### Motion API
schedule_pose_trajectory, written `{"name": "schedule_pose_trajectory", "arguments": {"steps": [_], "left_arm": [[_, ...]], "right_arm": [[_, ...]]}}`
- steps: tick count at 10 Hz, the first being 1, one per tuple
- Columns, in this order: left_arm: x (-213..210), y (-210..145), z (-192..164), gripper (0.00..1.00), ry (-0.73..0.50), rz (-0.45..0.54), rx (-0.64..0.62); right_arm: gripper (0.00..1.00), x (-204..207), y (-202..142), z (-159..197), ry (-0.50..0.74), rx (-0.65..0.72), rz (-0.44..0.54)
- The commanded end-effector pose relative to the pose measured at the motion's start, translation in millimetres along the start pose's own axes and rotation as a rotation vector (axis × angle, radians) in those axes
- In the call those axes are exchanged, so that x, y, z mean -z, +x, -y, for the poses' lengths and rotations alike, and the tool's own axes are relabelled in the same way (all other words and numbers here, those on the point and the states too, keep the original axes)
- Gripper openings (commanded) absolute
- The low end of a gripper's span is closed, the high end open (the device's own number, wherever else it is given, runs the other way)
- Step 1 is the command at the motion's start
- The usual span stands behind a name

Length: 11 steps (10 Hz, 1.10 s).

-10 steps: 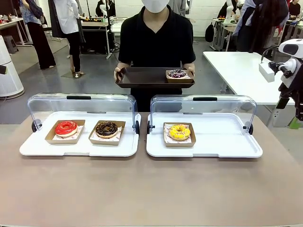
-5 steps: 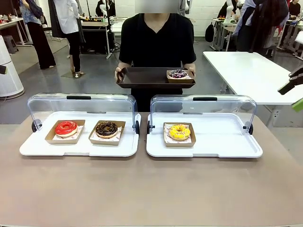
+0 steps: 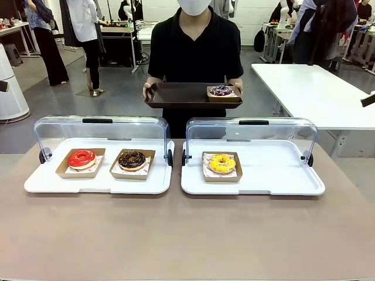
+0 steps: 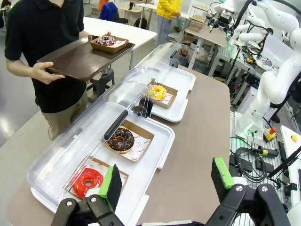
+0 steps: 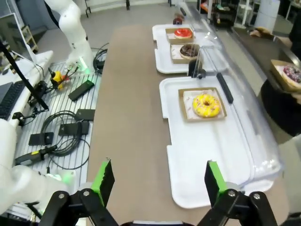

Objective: Provide the desired donut to the person.
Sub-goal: Pick up and lift the Paper togo box containing the Donut pointed at by the person.

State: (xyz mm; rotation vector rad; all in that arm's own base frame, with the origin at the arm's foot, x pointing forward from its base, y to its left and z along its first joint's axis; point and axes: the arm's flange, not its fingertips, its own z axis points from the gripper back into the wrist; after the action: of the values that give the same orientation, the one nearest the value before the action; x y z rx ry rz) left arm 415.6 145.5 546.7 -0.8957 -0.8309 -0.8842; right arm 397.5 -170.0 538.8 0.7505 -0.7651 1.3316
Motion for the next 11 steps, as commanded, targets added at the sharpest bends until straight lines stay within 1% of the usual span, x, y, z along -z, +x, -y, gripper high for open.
{"name": "schedule_pose_trajectory", "arguments": {"steps": [1, 4, 5, 6, 11], "left_arm": [[-1, 2, 1, 1.0, -0.006, 0.013, 0.007], [-1, 2, 1, 1.0, -0.006, 0.013, 0.007], [-1, 2, 1, 1.0, -0.006, 0.013, 0.007], [-1, 2, 1, 1.0, -0.006, 0.013, 0.007], [-1, 2, 1, 1.0, -0.006, 0.013, 0.007]], "right_arm": [[1.0, -17, -13, -4, -0.045, 0.014, 0.011], [1.0, -33, -39, -15, -0.075, 0.058, 0.069], [1.0, -34, -40, -15, -0.11, 0.072, 0.09], [1.0, -37, -37, -18, -0.068, 0.065, 0.018], [1.0, -37, -37, -18, -0.068, 0.065, 0.018]]}}
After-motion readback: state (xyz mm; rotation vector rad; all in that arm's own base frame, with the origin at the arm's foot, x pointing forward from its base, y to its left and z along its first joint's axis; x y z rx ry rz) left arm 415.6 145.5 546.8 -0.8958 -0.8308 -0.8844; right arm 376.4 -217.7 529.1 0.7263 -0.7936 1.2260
